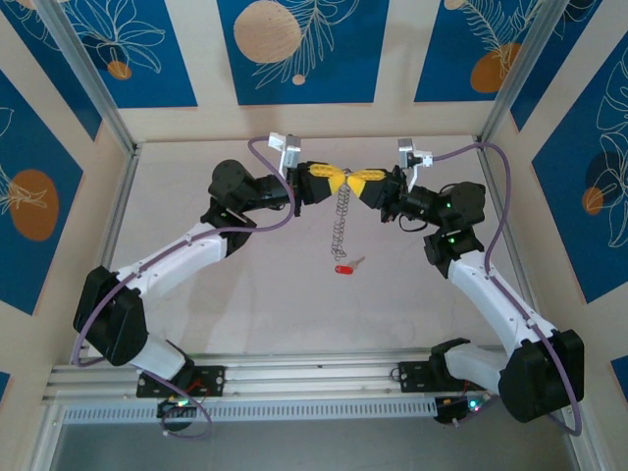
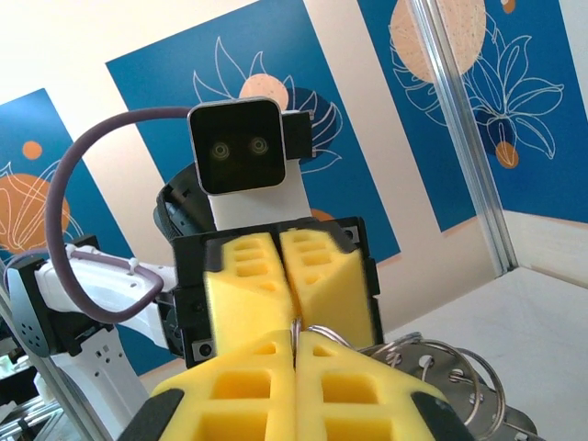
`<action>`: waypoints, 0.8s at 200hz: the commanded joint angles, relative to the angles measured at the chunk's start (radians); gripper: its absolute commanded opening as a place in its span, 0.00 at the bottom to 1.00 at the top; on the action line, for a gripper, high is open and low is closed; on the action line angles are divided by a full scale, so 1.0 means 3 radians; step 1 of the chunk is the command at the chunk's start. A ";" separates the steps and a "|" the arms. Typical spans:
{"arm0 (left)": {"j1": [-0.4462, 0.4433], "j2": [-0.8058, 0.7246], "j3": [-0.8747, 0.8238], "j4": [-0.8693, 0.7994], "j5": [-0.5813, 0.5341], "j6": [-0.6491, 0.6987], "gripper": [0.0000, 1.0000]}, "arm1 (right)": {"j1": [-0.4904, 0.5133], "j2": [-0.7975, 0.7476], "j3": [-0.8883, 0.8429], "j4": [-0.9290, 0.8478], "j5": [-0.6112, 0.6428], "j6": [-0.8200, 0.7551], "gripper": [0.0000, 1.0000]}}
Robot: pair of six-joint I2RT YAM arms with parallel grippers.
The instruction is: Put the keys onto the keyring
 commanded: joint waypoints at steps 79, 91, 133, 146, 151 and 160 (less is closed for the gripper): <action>0.0145 -0.0311 -0.0114 -0.0184 -0.0102 0.0027 0.55 | -0.0076 -0.0163 0.0049 -0.0008 -0.0154 -0.0091 0.00; 0.0146 -0.0257 -0.0111 -0.0052 0.0018 -0.0097 0.54 | -0.0084 -0.0162 0.0057 -0.0010 -0.0142 -0.0084 0.00; 0.0147 -0.0056 -0.0108 0.0450 0.0315 -0.0567 0.47 | -0.0081 -0.0162 0.0063 -0.0003 -0.0089 -0.0067 0.00; 0.0145 0.0002 -0.0096 0.0581 0.0378 -0.0690 0.47 | -0.0077 -0.0162 0.0060 -0.0003 -0.0073 -0.0064 0.00; 0.0145 0.0018 -0.0090 0.0607 0.0393 -0.0727 0.47 | -0.0076 -0.0160 0.0054 -0.0002 -0.0069 -0.0063 0.00; 0.0146 0.0044 -0.0092 0.0645 0.0394 -0.0769 0.49 | -0.0076 -0.0160 0.0053 0.0002 -0.0063 -0.0058 0.00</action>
